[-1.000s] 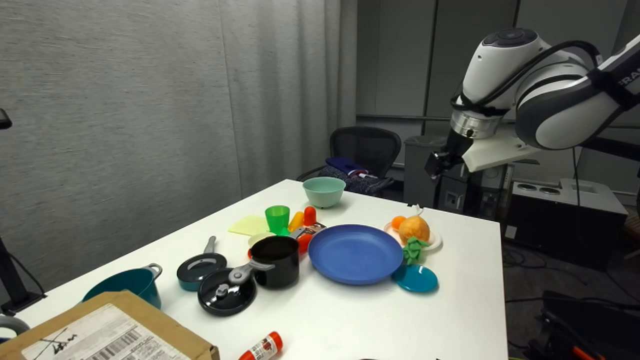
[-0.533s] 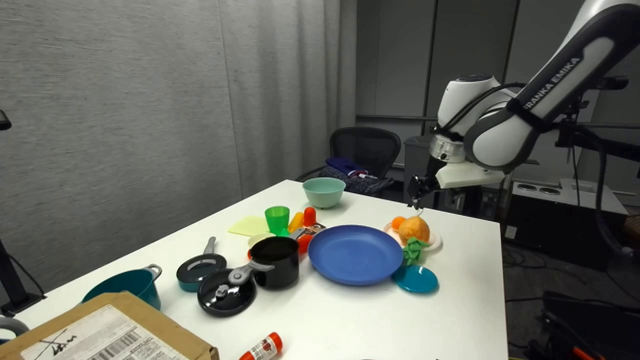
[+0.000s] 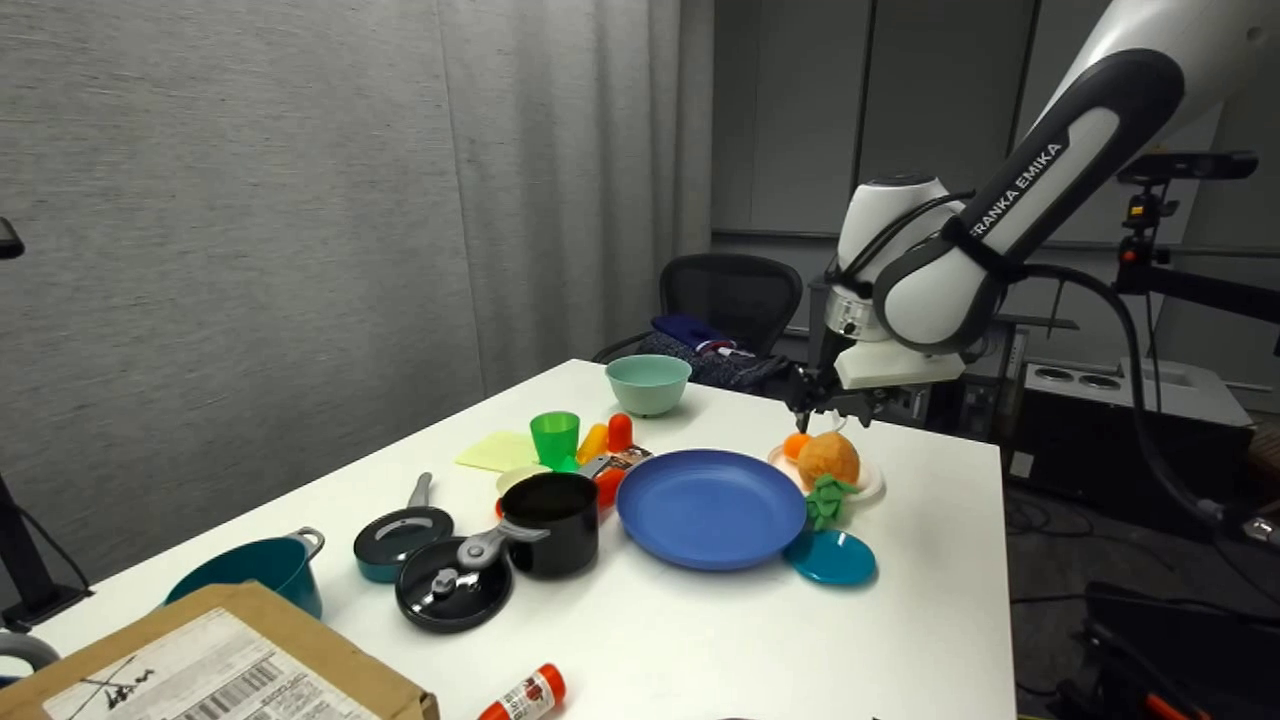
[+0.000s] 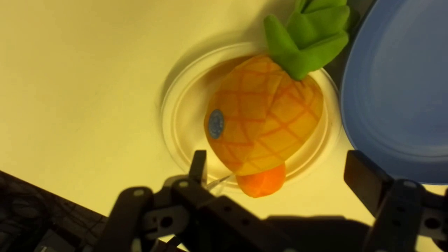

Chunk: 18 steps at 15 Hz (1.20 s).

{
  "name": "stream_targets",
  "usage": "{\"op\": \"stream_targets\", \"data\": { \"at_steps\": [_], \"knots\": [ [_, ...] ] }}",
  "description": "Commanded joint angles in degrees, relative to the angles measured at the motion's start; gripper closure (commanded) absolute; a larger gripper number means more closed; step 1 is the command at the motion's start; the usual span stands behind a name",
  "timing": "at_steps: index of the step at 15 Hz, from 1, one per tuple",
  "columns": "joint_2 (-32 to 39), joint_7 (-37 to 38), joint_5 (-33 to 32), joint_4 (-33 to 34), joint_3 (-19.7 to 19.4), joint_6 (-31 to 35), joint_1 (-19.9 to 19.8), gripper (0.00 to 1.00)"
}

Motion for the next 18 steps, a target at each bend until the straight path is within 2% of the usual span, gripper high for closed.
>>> {"op": "stream_targets", "data": {
  "at_steps": [1,7,10,12,16,17,18],
  "knots": [
    [0.1,-1.5,1.9,0.0,-3.8,0.1,3.8,0.0],
    [0.1,-1.5,1.9,0.0,-3.8,0.1,3.8,0.0],
    [2.0,1.3,0.3,0.7,-6.7,3.9,6.2,0.0],
    [3.6,0.4,2.6,1.1,-7.1,5.3,7.1,0.0],
    [7.2,-3.4,10.1,2.1,-6.2,3.7,7.4,0.0],
    [8.2,-3.5,11.0,2.3,-6.6,4.6,7.7,0.25],
    [9.0,-3.7,11.7,2.7,-6.9,5.0,7.9,0.26]
  ]
}}
